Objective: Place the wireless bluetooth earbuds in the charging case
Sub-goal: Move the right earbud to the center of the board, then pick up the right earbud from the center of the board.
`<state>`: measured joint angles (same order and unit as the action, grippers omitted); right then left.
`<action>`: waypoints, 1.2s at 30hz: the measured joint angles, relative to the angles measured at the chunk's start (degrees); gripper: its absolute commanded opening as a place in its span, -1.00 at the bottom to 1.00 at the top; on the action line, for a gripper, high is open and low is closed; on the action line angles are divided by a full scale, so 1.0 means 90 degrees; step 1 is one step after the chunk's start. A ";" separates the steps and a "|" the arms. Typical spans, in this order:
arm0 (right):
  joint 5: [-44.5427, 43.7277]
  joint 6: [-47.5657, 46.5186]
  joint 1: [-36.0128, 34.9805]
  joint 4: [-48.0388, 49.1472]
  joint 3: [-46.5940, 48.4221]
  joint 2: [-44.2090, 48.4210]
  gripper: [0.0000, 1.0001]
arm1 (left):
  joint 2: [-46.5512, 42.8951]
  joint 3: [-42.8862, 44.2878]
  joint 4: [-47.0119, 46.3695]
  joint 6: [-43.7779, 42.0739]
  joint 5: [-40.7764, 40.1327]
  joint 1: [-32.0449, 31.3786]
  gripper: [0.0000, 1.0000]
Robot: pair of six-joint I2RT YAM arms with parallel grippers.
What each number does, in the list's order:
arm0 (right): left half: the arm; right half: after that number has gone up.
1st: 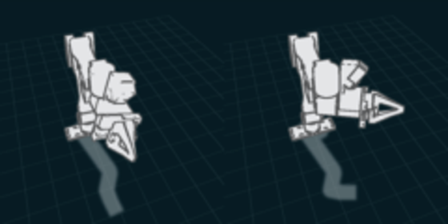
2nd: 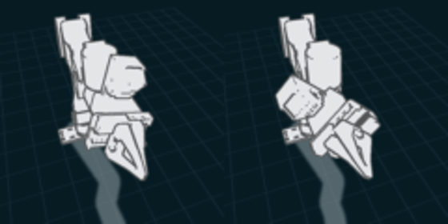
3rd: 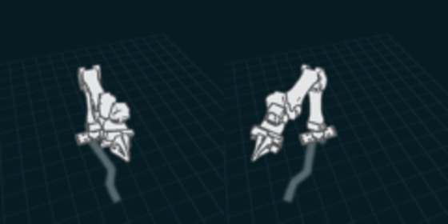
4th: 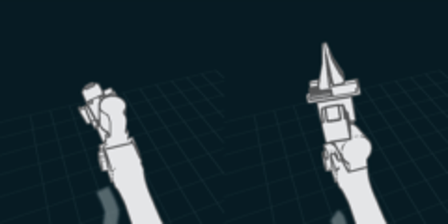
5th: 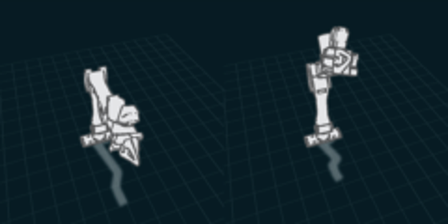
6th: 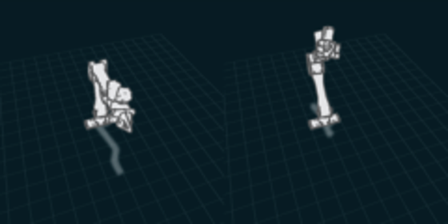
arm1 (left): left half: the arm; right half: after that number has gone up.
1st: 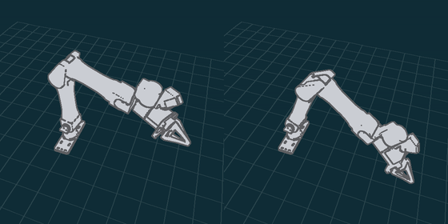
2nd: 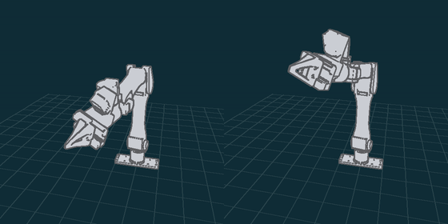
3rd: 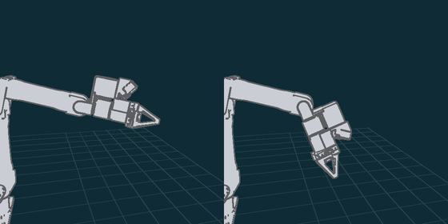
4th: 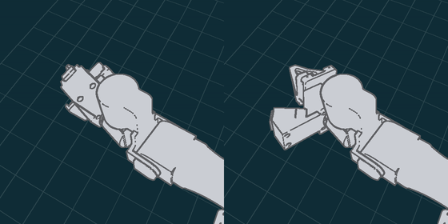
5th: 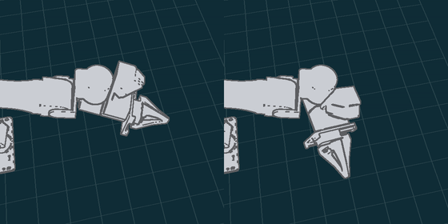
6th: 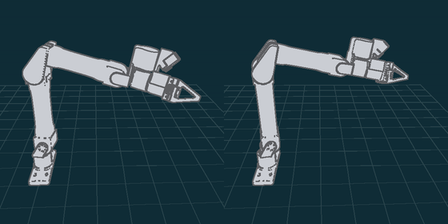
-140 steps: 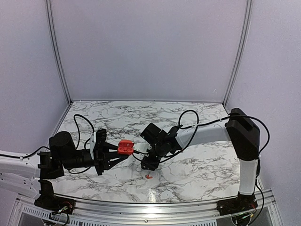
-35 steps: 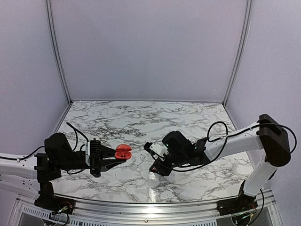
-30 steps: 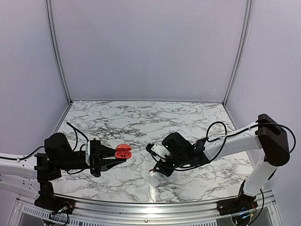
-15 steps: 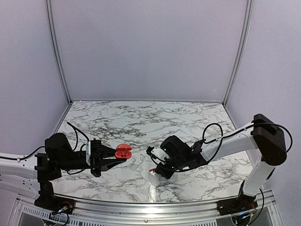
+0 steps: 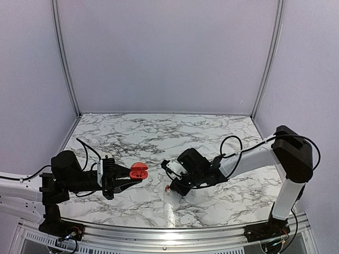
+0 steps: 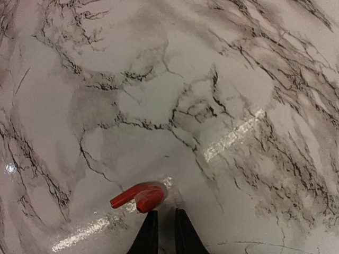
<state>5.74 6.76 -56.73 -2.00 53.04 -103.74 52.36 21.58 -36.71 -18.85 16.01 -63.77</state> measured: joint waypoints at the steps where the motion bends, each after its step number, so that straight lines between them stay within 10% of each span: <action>1: 0.0041 -0.0063 0.0002 0.0015 0.0066 -0.0063 -0.72 | 0.0000 -0.0010 0.0002 -0.0002 -0.0005 0.0000 -1.00; 11: 0.0551 -0.0605 0.0036 -0.0119 0.0559 -0.0386 -0.46 | -0.0041 -0.0027 0.0000 0.0027 -0.0051 0.0000 -1.00; 36: 0.0899 0.0036 -0.0410 -0.0743 0.1921 -0.0862 -0.61 | -0.0211 -0.0029 -0.0002 0.0075 -0.0240 0.0000 -1.00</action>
<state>13.82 7.09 -60.42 -8.69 70.32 -111.50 50.46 21.32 -36.73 -18.17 13.85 -63.77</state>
